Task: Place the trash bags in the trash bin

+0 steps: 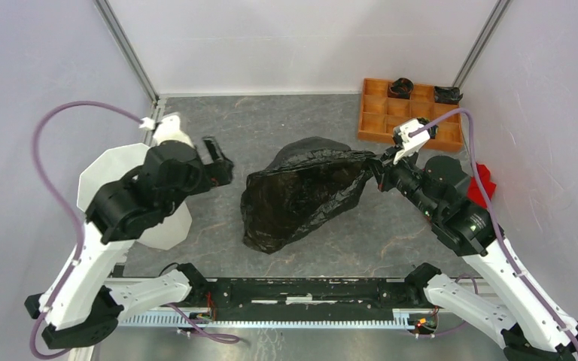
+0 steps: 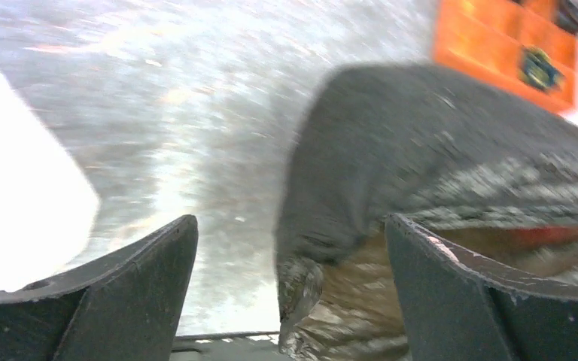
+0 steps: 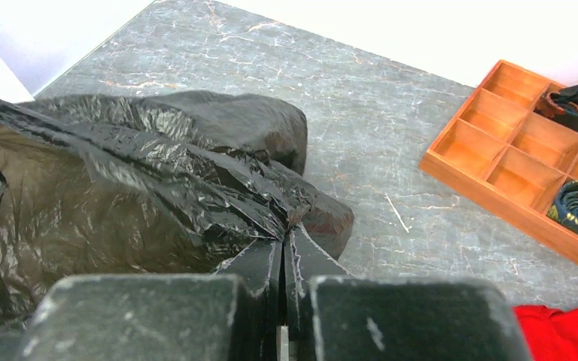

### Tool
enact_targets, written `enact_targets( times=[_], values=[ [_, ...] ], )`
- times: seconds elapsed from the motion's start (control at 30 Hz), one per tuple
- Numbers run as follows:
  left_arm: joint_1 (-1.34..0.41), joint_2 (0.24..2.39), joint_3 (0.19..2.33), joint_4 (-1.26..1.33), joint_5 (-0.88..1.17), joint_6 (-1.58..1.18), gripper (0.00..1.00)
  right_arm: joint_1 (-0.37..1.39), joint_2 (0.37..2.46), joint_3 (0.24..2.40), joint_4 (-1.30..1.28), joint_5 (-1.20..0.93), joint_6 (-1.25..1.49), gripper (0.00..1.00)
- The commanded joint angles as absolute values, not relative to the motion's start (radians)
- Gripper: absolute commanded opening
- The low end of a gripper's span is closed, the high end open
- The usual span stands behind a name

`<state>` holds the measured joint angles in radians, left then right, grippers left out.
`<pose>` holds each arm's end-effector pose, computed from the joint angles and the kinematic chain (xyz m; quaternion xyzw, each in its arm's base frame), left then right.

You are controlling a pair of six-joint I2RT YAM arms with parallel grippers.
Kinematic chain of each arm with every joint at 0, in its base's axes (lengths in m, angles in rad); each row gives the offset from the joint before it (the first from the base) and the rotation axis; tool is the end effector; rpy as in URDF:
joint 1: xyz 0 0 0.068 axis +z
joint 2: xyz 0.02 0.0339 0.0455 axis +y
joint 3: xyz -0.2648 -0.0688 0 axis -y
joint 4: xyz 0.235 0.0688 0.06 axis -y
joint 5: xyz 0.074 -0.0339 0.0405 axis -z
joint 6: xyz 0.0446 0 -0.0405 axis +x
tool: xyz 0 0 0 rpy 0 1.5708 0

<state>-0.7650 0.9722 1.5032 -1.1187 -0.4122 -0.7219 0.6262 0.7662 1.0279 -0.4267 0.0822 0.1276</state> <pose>0.1124 -0.0831 0.4393 -0.0780 0.8648 -0.1799 0.4622 0.1298 0.0893 0.3964 -0.1623 0.7453 0.2086 0.6121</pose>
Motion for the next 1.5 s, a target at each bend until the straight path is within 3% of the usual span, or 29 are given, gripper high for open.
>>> enact_targets(
  times=[0.0, 0.13, 0.2, 0.37, 0.47, 0.6, 0.7, 0.8, 0.9, 1.1, 1.23, 1.47],
  values=[
    [-0.765, 0.953, 1.571, -1.415, -0.859, -0.755, 0.96, 0.625, 0.764, 1.027, -0.404, 0.098, 0.093, 0.02],
    [-0.758, 0.965, 1.509, -1.466, -1.059, -0.773, 0.94, 0.626, 0.754, 1.000, -0.406, 0.093, 0.092, 0.02],
    [-0.739, 0.983, 1.491, -1.465, -1.102, -0.775, 0.99, 0.625, 0.748, 0.990, -0.405, 0.090, 0.095, 0.02],
    [-0.647, 1.022, 1.445, -1.389, -1.157, -0.700, 1.00, 0.626, 0.741, 0.980, -0.404, 0.083, 0.097, 0.02],
    [-0.519, 1.018, 1.359, -1.184, -0.983, -0.496, 1.00, 0.625, 0.747, 0.979, -0.403, 0.073, 0.099, 0.02],
    [-0.378, 1.031, 1.304, -1.079, -0.780, -0.418, 0.96, 0.626, 0.749, 0.981, -0.409, 0.065, 0.100, 0.01],
    [-0.348, 1.023, 1.271, -1.028, -0.715, -0.399, 0.86, 0.625, 0.742, 0.978, -0.413, 0.070, 0.100, 0.01],
    [-0.335, 1.027, 1.259, -1.019, -0.695, -0.398, 0.67, 0.624, 0.734, 0.980, -0.419, 0.066, 0.108, 0.01],
    [-0.333, 1.027, 1.251, -1.021, -0.698, -0.384, 0.39, 0.626, 0.725, 0.978, -0.418, 0.063, 0.109, 0.01],
    [-0.333, 1.011, 1.256, -1.023, -0.581, -0.329, 0.11, 0.625, 0.739, 1.009, -0.420, 0.077, 0.099, 0.01],
    [-0.335, 1.017, 1.284, -1.025, -0.429, -0.296, 0.02, 0.625, 0.732, 1.021, -0.420, 0.113, 0.091, 0.01],
    [-0.426, 1.040, 1.374, -1.014, -0.261, -0.362, 0.02, 0.625, 0.680, 1.025, -0.439, 0.267, 0.106, 0.01]
  ],
)
